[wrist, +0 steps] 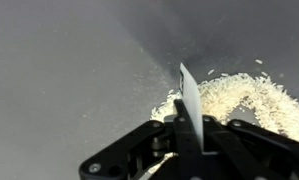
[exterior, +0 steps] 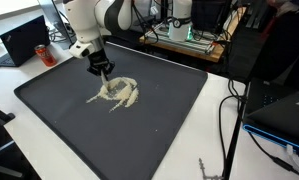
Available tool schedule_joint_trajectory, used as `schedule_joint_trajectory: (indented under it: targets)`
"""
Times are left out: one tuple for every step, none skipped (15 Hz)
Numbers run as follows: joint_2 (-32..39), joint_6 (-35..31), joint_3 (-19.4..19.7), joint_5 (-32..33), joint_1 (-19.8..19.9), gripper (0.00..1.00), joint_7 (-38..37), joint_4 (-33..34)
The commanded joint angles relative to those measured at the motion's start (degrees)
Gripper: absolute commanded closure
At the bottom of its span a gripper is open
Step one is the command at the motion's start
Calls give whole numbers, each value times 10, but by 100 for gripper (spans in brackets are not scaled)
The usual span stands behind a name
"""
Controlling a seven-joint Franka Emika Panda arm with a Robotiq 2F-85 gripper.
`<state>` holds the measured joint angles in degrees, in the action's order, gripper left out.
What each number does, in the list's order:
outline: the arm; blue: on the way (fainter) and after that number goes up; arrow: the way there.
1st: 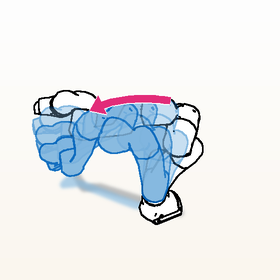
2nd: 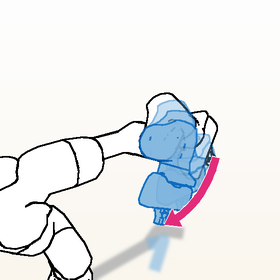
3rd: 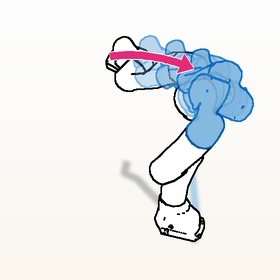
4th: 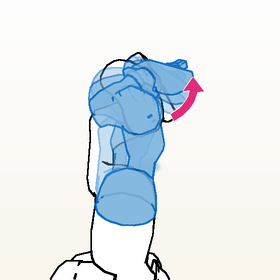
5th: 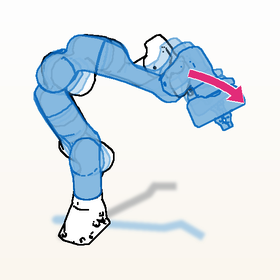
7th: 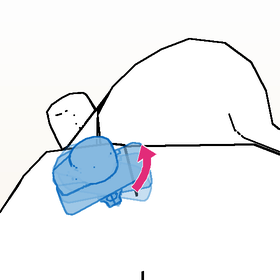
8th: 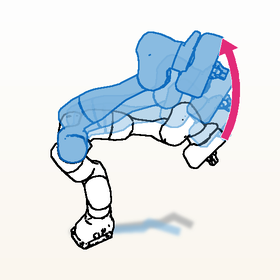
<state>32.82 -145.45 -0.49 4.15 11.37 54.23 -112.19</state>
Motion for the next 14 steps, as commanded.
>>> schedule_joint_trajectory:
  targets:
    - [23, -20, -4, -9, 10, 99, -31, 26]
    - [26, -26, -3, -8, 11, 99, -40, 29]
    - [30, -31, -2, -5, 11, 99, -51, 33]
    - [33, -33, 0, -2, 11, 99, -59, 37]
    - [37, -37, 4, 2, 8, 99, -72, 41]
    - [39, -39, 6, 4, 7, 99, -83, 45]
    - [42, -42, 10, 9, 5, 99, -94, 48]
    - [43, -42, 13, 12, 3, 99, -104, 52]
    - [45, -44, 17, 16, 1, 99, -116, 55]
    - [46, -46, 17, 17, 2, 99, -123, 57]
    - [45, -46, 18, 19, 2, 99, -129, 58]
    - [42, -46, 17, 23, 2, 99, -131, 56]
    - [32, -34, 12, 23, 6, 99, -124, 49]
    - [24, -32, 11, 26, 6, 99, -120, 42]
